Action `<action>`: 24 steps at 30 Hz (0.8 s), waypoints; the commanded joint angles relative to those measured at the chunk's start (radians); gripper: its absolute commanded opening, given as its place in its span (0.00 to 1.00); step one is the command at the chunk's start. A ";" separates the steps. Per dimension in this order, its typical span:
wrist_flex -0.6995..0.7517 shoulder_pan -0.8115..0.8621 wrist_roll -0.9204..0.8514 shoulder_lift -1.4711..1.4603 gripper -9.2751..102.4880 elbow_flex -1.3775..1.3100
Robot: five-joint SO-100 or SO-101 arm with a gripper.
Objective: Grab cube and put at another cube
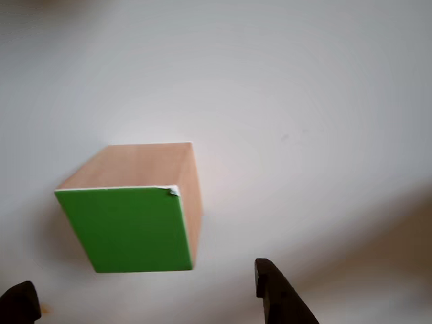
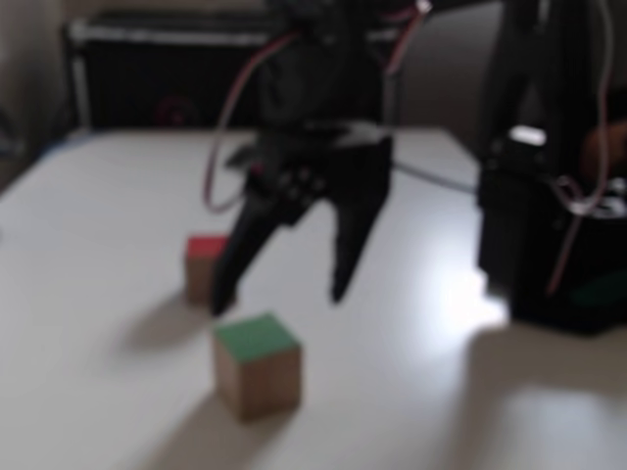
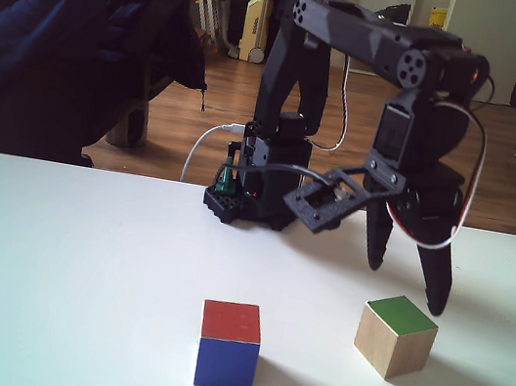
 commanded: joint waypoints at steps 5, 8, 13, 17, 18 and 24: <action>-0.006 -0.005 -0.040 -0.101 0.52 -0.150; 0.002 0.000 -0.063 -0.150 0.52 -0.184; -0.006 0.012 -0.101 -0.204 0.52 -0.198; -0.009 0.023 -0.114 -0.233 0.52 -0.202; -0.009 0.026 -0.121 -0.238 0.52 -0.202; -0.025 0.049 -0.137 -0.282 0.52 -0.209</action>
